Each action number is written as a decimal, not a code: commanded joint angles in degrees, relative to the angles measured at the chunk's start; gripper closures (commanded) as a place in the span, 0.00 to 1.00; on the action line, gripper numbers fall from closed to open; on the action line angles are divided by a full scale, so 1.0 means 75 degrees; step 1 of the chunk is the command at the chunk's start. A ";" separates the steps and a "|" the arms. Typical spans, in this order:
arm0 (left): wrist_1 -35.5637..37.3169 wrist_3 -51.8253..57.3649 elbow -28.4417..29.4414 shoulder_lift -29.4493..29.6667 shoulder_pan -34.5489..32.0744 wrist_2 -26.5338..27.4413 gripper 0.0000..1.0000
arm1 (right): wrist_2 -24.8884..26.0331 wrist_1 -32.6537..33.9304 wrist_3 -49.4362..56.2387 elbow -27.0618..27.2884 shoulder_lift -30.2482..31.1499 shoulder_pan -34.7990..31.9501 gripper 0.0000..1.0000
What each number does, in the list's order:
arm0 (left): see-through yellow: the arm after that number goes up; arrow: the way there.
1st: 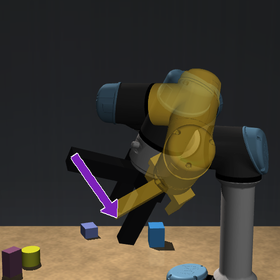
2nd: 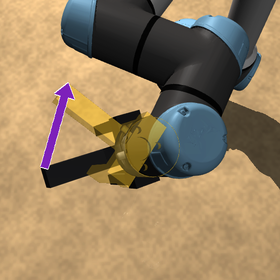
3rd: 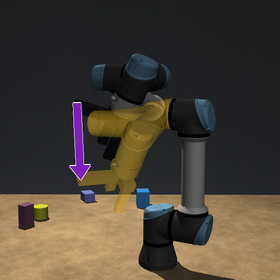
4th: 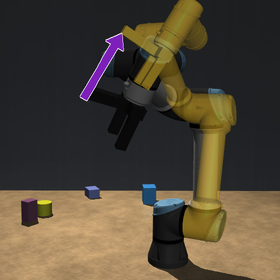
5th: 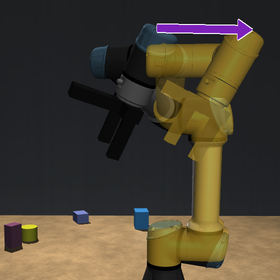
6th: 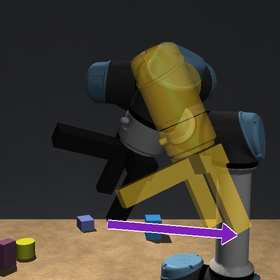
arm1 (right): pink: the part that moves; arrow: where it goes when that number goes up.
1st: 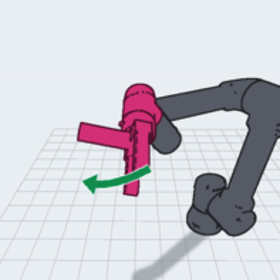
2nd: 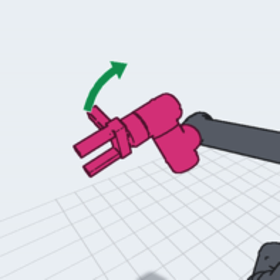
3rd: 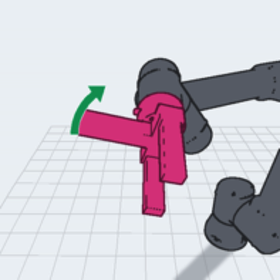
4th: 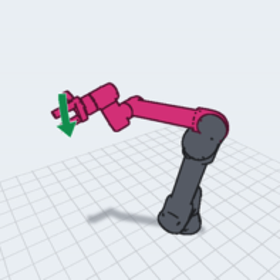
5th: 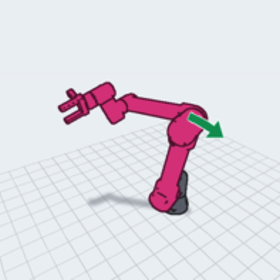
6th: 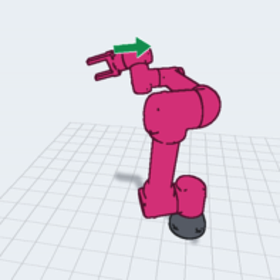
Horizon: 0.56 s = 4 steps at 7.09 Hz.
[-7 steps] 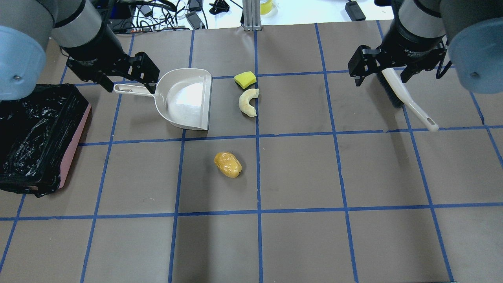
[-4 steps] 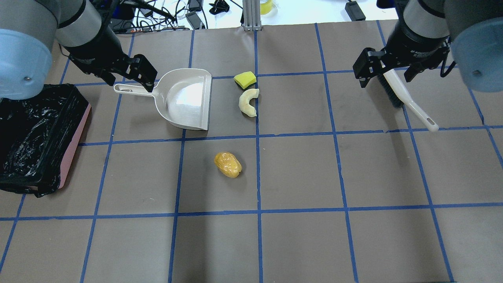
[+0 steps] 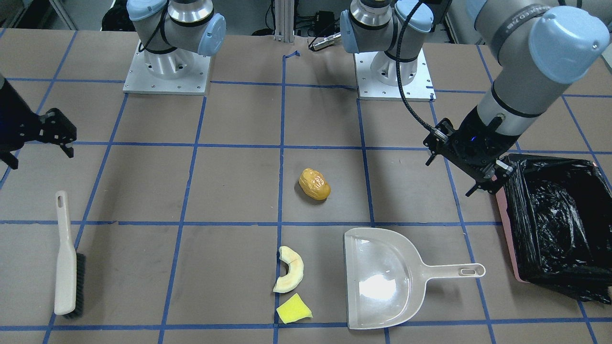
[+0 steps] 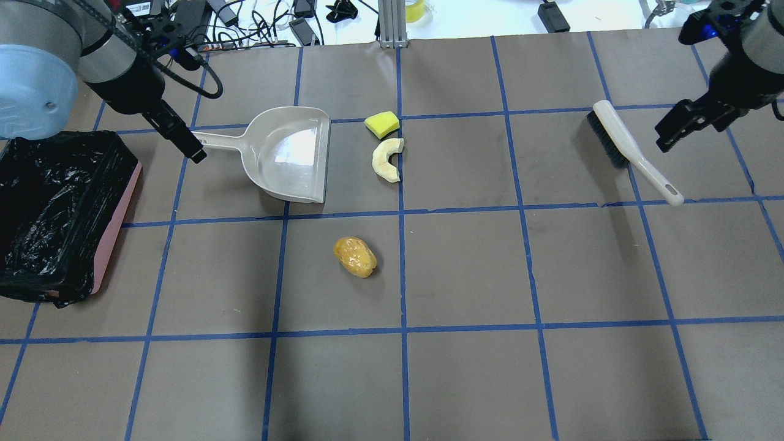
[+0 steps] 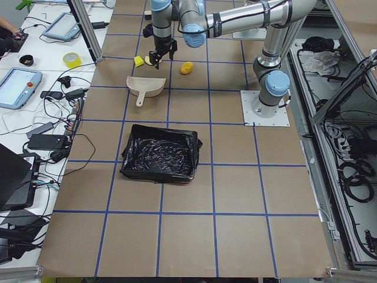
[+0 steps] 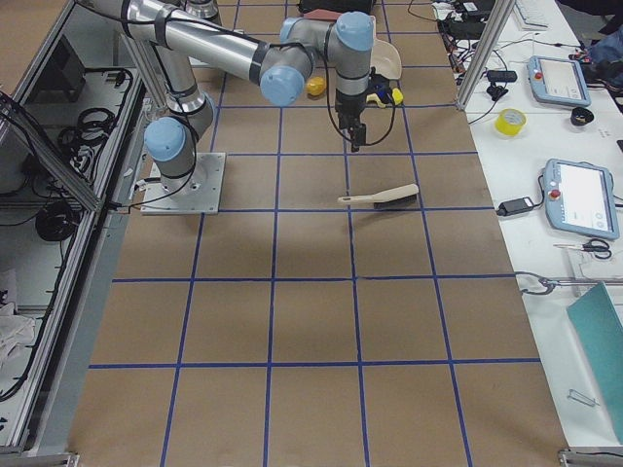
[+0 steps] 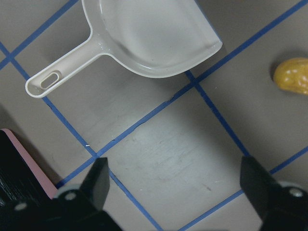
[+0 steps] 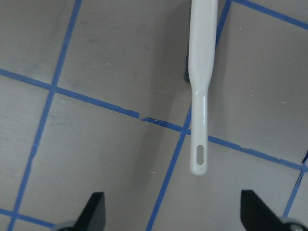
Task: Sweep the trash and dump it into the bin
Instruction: 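Lower the left gripper to the dustpan handle while the right reaches the brush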
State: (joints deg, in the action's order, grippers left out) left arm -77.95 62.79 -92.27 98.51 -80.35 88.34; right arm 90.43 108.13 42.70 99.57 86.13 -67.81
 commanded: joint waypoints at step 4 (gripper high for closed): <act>0.1709 0.4779 0.0560 0.1897 0.0108 0.0045 0.04 | 0.0024 0.2383 0.1641 0.0318 -0.1954 0.0334 0.00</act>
State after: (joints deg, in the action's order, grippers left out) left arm -65.88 97.82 -88.78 109.87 -79.56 88.70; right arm 90.54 122.16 53.11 101.84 74.90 -65.34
